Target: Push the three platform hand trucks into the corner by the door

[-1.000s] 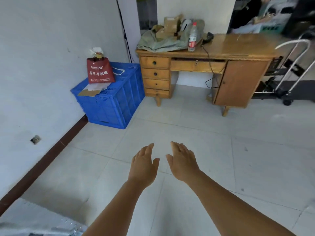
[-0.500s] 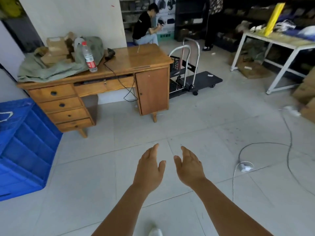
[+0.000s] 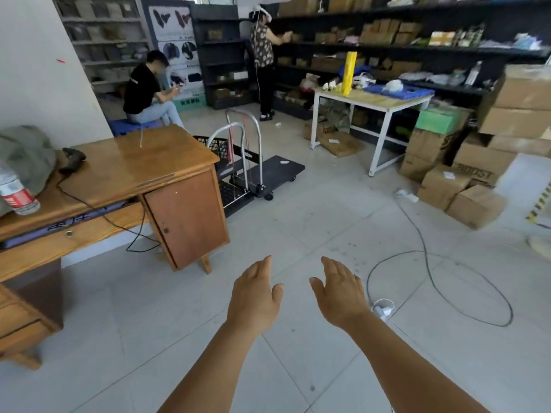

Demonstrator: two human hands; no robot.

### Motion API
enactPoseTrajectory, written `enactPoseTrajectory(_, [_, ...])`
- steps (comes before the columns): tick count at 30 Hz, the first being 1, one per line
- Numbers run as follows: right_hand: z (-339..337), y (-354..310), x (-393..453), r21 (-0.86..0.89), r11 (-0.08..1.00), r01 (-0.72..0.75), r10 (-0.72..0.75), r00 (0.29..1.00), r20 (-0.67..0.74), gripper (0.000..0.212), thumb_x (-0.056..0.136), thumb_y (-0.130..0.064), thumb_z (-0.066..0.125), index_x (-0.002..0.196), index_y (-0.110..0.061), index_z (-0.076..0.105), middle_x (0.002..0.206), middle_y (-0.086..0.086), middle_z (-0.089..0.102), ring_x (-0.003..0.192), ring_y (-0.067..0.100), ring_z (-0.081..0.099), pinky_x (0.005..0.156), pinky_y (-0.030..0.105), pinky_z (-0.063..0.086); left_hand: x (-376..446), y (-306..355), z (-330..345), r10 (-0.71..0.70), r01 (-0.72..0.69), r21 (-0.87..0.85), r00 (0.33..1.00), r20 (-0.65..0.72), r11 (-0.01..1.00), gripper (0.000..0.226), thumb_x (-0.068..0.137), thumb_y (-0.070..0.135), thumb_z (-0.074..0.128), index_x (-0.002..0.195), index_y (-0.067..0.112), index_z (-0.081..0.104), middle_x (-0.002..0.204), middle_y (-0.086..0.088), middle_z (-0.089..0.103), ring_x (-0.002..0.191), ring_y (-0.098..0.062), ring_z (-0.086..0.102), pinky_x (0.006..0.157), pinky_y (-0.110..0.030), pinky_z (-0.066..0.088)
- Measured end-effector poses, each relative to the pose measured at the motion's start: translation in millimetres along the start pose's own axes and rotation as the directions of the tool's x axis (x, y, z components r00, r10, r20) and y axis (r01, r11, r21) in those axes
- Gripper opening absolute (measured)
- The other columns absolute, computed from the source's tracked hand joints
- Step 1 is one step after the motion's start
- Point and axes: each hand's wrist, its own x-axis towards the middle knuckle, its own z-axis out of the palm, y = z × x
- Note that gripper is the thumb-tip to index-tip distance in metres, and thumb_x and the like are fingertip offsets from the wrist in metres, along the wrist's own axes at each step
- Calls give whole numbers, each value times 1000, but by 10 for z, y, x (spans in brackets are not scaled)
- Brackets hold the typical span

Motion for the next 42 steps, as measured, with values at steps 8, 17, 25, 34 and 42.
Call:
enactPoseTrajectory(8, [-229, 108, 1154, -46, 998, -31, 30, 999, -23, 60, 101, -45, 24, 152, -18, 11, 160, -1, 16, 148, 17, 9, 121, 39, 8, 1321, 32, -67, 67, -69, 61, 997, 30, 996, 60, 99, 33, 38, 151, 17, 13, 155, -2, 25, 142, -18, 24, 117, -33, 23])
enactPoseTrajectory(17, [-773, 106, 2953, -59, 998, 34, -37, 998, -52, 59, 101, -44, 25, 152, -18, 12, 160, -1, 17, 148, 18, 11, 121, 40, 8, 3070, 236, -240, 61, -59, 123, 998, -11, 991, 61, 99, 33, 40, 151, 18, 13, 152, -2, 31, 139, -18, 31, 115, -33, 26])
enactPoseTrajectory(25, [-1024, -83, 4243, -66, 993, 96, -99, 994, -41, 59, 101, -44, 27, 152, -18, 12, 159, 0, 17, 148, 18, 11, 120, 41, 8, 4322, 197, -385, 43, -39, 94, 998, -41, 995, 62, 98, 32, 43, 151, 19, 14, 154, -3, 28, 142, -20, 27, 116, -33, 23])
enactPoseTrajectory(34, [-1099, -496, 5844, -125, 984, 128, -136, 989, -60, 59, 100, -43, 31, 150, -17, 15, 157, 0, 21, 146, 20, 17, 118, 39, 12, 5901, -253, -538, 50, -44, 99, 997, -62, 994, 63, 97, 31, 44, 151, 19, 13, 151, -2, 31, 136, -21, 35, 113, -36, 28])
enactPoseTrajectory(42, [-1128, -883, 7181, -118, 985, 127, -136, 988, -74, 60, 100, -45, 33, 150, -18, 15, 158, 0, 20, 146, 19, 17, 118, 40, 14, 7225, -633, -902, 44, -37, 70, 995, -93, 997, 61, 96, 29, 48, 149, 20, 19, 146, -3, 36, 134, -23, 37, 110, -38, 29])
